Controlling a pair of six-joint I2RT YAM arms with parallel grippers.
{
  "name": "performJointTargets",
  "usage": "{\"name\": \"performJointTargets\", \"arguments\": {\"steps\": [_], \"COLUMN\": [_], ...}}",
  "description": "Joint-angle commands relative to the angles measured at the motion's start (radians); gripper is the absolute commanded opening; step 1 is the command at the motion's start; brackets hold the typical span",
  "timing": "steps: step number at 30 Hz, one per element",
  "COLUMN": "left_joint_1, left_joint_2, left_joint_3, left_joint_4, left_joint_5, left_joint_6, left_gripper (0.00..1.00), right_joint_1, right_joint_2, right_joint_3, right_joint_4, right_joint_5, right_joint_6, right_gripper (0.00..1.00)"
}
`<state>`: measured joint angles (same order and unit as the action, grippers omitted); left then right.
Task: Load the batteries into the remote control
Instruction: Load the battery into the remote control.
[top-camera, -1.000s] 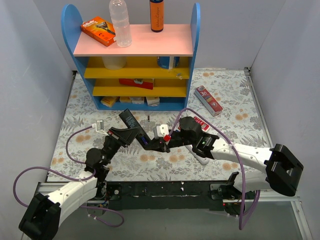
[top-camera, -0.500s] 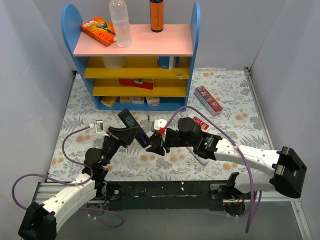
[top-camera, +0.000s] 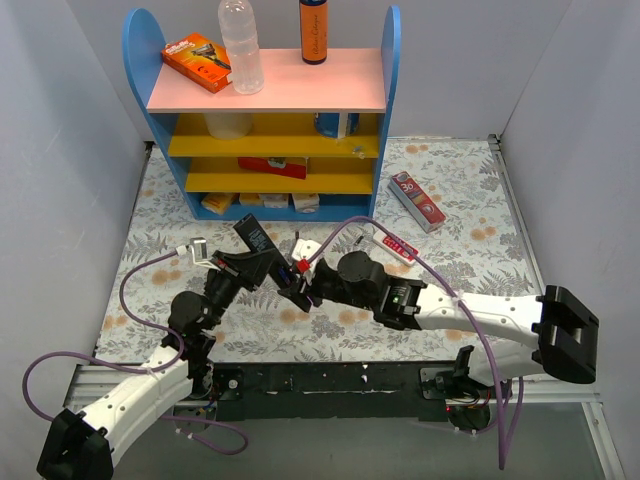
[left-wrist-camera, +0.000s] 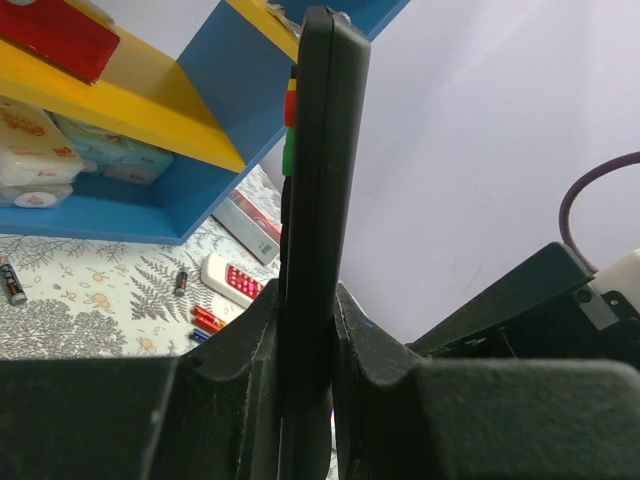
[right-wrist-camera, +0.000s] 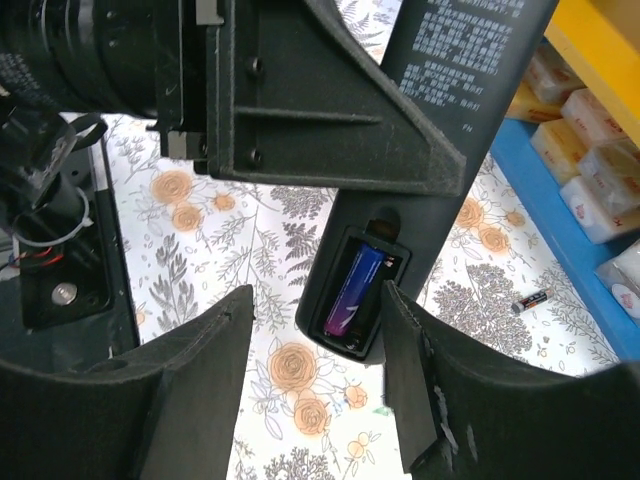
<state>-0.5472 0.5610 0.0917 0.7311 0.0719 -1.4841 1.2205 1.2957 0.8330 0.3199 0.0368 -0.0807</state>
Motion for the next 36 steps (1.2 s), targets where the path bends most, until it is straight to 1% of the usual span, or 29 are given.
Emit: {"name": "performJointTargets", "arguments": {"steps": [1, 6, 13, 22, 26, 36], "left_joint_1": [-0.005, -0.005, -0.003, -0.005, -0.003, -0.003], "left_joint_2": [-0.009, -0.004, -0.001, 0.023, 0.036, 0.010], "left_joint_3": [0.048, 0.051, 0.052, 0.057, 0.059, 0.059], "left_joint_4": [0.017, 0.024, 0.028, 0.033, 0.042, 0.027], "left_joint_5": [-0.006, -0.004, -0.007, -0.027, -0.023, -0.020], "left_joint_6": [0.015, 0.010, 0.004, -0.001, -0.004, 0.001], "left_gripper": [0.00, 0.00, 0.00, 0.00, 0.00, 0.00], "right_joint_1": [0.010, 0.011, 0.013, 0.025, 0.025, 0.027], "right_joint_2": [0.037, 0.080, 0.122, 0.155, 0.154, 0.169], "right_joint_3": [0.060, 0.092, 0.120, 0.132, 0.126, 0.140], "right_joint_4": [0.093, 0.091, 0.056, -0.005, 0.002, 0.004], "right_joint_5": [0.101, 0.123, 0.133, 0.163, 0.156, 0.140], "right_joint_6": [0.024, 0.036, 0.058, 0.113, 0.117, 0.119], "right_gripper": [0.61, 0.60, 0.55, 0.55, 0.54, 0.46]}}
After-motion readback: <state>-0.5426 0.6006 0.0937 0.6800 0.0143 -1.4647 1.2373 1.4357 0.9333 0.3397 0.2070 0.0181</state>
